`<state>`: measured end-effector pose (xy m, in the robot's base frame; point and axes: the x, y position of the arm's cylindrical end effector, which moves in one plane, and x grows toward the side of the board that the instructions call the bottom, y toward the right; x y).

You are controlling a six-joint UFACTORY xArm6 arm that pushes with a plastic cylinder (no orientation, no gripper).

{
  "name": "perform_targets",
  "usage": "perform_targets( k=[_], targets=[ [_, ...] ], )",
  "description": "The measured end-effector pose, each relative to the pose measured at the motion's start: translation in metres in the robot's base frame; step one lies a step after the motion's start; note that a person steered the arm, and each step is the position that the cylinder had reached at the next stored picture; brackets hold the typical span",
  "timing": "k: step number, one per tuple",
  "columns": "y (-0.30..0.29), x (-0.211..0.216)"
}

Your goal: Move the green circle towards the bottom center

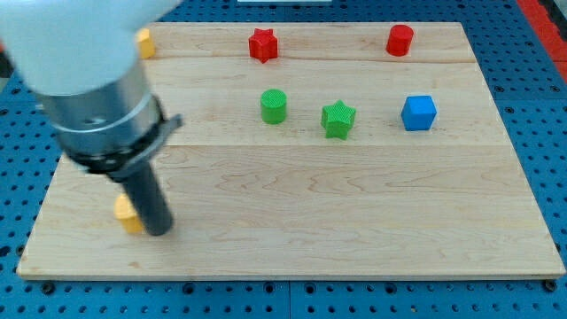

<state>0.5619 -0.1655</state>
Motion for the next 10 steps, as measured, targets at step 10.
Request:
perform_targets(
  k=[10],
  targets=[
    [0.226,-0.179]
  ],
)
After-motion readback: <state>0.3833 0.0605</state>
